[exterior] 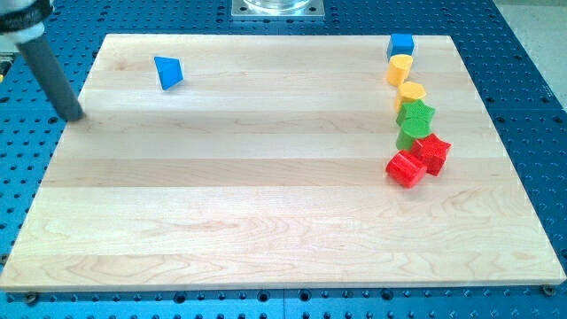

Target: Move the blue triangle below the red star

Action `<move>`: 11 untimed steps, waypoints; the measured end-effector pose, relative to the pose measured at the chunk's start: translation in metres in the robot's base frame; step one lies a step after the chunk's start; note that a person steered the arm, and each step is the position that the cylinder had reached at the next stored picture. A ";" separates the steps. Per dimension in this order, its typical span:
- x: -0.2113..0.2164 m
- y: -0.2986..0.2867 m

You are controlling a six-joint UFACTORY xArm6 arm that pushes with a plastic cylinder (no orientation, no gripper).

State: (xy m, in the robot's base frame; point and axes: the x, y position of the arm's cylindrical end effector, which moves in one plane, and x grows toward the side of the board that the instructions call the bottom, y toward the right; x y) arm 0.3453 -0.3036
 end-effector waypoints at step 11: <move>-0.002 0.293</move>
State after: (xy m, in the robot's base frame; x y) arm 0.3429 -0.0106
